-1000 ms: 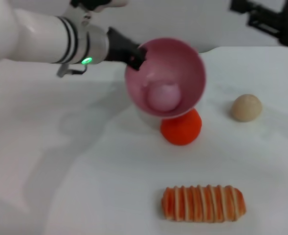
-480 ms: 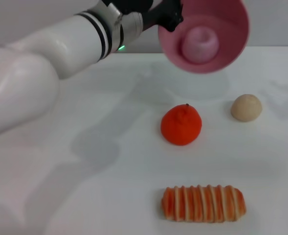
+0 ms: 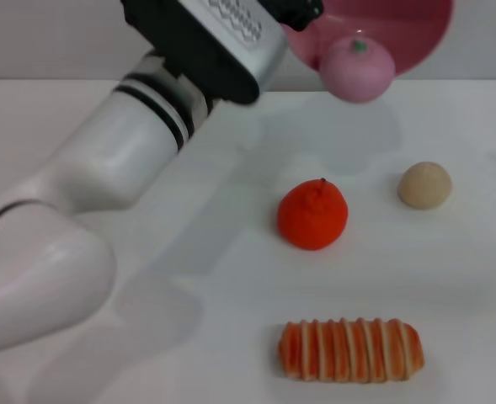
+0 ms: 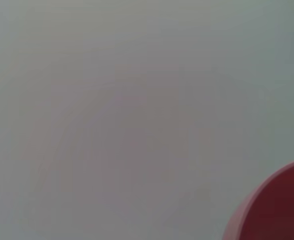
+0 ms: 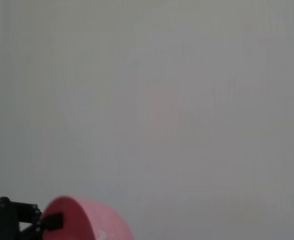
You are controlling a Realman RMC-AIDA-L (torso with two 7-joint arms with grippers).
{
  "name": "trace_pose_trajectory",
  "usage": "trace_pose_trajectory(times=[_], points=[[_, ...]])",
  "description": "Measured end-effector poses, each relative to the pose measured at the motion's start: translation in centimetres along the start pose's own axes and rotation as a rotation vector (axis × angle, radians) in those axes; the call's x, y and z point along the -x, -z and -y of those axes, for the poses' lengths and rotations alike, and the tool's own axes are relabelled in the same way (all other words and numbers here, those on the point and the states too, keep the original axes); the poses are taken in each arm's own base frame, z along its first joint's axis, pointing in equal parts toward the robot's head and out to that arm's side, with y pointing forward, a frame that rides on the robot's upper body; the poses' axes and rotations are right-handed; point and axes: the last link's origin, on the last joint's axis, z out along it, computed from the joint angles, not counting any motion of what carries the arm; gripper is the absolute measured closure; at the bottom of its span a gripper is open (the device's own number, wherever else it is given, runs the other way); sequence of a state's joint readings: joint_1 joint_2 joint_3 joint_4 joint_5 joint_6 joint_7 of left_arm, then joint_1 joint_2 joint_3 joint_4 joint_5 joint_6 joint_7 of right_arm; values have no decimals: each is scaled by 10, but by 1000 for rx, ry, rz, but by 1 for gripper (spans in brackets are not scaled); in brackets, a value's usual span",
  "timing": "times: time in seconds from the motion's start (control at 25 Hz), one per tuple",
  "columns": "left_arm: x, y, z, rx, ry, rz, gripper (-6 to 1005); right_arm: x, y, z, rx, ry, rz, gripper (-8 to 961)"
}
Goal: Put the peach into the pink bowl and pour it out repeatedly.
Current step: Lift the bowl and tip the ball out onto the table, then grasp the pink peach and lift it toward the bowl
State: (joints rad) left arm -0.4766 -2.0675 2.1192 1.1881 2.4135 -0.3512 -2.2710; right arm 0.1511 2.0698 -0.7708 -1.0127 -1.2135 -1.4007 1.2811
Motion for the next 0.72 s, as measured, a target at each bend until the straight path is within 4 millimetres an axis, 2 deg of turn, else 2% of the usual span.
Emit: trace_pose_trajectory(times=[0.12, 0.48, 0.72], points=[[-5, 8, -8, -24, -38, -51, 960, 0, 0, 0, 0, 1, -1, 495], [-6, 9, -13, -10, -42, -52, 960, -3, -1, 0, 0, -9, -7, 494], [-1, -1, 1, 57, 68, 66, 960, -6, -3, -3, 17, -25, -22, 494]])
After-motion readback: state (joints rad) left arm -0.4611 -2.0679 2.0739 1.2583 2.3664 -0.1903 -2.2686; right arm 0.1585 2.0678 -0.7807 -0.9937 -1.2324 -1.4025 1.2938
